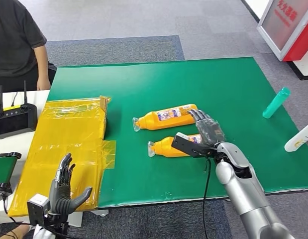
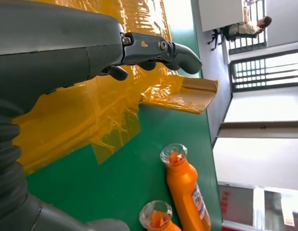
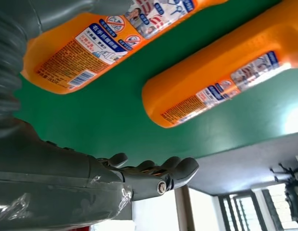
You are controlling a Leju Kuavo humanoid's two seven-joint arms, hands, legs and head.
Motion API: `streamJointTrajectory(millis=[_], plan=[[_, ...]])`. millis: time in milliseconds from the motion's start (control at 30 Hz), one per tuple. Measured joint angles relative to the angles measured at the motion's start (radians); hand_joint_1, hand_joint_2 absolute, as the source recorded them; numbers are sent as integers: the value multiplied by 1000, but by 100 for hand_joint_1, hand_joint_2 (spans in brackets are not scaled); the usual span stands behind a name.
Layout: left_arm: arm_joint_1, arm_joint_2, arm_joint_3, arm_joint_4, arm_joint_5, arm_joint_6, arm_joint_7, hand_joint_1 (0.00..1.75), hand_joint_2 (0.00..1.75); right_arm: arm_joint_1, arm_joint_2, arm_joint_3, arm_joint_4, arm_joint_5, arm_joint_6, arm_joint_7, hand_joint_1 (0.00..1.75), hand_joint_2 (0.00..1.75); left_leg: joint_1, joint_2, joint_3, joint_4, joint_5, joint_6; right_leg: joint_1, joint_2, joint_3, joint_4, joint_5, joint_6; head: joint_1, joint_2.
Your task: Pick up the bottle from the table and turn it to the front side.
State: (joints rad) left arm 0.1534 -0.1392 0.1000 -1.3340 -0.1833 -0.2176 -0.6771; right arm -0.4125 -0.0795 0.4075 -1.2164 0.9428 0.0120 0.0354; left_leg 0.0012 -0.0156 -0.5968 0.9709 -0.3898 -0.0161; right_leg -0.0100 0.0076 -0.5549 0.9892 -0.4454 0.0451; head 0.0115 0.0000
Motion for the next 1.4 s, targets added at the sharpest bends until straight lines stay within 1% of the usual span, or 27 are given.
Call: streamJointTrajectory(millis=[200,400,567,733,1067,1100,1133,1200,1233,1267,1400], plan=[[17,-6,-15,0,-19,37,0,0,175,-20,-59,9,51,-8,43,6,0,175,0,0,-1,0,0,0,0,0,0,0,0,0,0,0],[29,-9,-15,0,-16,55,0,0,175,-68,-108,40,135,-2,136,7,0,175,0,0,-1,0,0,0,0,0,0,0,1,0,0,0],[39,-12,-14,0,-15,55,0,0,175,-87,-145,65,162,-16,190,5,0,175,0,0,-1,0,0,0,0,0,0,0,1,0,0,0],[39,-13,-14,0,-17,55,0,0,175,-112,-154,88,190,-25,208,14,0,175,0,0,-1,0,0,1,0,0,0,0,1,0,0,0],[35,-14,-21,6,-17,60,0,0,175,-162,-147,137,299,-27,205,14,2,175,0,0,-1,0,0,1,0,0,0,0,1,1,0,0],[34,-14,-21,7,-17,60,0,0,175,-166,-146,140,309,-27,205,14,9,175,0,0,-1,0,0,1,0,0,0,0,1,1,0,0],[34,-14,-21,7,-17,61,0,0,175,-169,-145,144,318,-27,205,14,34,175,0,0,-1,0,0,1,0,0,0,0,1,1,0,0],[34,-14,-22,8,-17,61,0,0,175,-175,-142,152,336,-28,205,12,107,175,0,0,-1,0,0,1,0,0,0,0,1,1,0,0],[33,-14,-23,8,-17,61,0,0,175,-178,-141,156,344,-29,204,11,137,175,0,0,-1,0,0,1,0,0,0,0,1,0,0,0],[33,-14,-24,8,-17,62,0,0,175,-182,-140,160,352,-29,202,10,150,175,0,0,-1,0,0,1,0,0,0,0,1,0,0,0],[32,-14,-29,9,-17,68,0,0,175,-196,-137,173,373,-30,195,8,150,175,0,0,0,0,0,1,0,0,0,0,1,0,0,0]])
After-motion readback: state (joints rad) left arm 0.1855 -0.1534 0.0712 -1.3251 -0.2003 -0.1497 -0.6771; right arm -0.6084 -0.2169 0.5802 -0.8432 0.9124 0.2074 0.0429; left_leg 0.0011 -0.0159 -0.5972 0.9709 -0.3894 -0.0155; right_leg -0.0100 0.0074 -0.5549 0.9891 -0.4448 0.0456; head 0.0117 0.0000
